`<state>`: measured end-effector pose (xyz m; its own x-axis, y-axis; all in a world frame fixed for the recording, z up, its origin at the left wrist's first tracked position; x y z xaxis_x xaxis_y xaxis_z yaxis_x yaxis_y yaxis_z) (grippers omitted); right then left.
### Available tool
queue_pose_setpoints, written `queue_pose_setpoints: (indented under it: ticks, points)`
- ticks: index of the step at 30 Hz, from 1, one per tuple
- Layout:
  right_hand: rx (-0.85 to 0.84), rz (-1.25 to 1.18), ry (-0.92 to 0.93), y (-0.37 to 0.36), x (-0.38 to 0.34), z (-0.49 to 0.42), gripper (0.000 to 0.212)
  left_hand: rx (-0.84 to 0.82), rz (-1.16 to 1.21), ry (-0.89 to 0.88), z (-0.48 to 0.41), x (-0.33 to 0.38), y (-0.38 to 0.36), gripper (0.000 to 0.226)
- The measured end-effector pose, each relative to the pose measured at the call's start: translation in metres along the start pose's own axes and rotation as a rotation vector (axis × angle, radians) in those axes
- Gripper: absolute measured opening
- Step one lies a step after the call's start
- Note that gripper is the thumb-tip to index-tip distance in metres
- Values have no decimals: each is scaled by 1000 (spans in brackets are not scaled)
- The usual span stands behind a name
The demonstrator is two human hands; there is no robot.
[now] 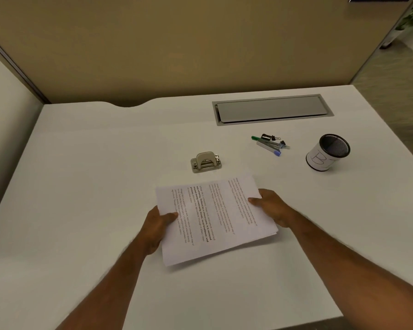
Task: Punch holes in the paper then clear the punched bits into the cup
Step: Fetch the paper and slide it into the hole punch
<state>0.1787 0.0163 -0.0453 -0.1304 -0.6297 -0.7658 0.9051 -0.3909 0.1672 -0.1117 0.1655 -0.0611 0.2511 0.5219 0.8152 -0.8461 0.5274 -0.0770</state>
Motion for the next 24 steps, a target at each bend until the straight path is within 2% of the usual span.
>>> queue_pose_setpoints:
  ticks: [8,18,24]
  points:
    - [148,5,118,4,12,3,19,60,-54,-68,-6,4,-2,31]
    - [228,63,102,11,18,-6,25,162,-204,-97,-16,9,-2,35]
    - [261,174,142,8,13,-9,25,238,-278,-111,-20,8,-3,27]
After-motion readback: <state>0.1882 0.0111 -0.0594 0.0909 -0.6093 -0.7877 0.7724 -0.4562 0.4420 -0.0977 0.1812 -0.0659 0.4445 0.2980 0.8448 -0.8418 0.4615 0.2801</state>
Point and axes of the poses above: each hand's wrist, its own z-axis away from the middle knuckle, its own y-axis out of the back of the hand, x = y × z, the point moved 7 cm from there along -z, towards the middle knuckle
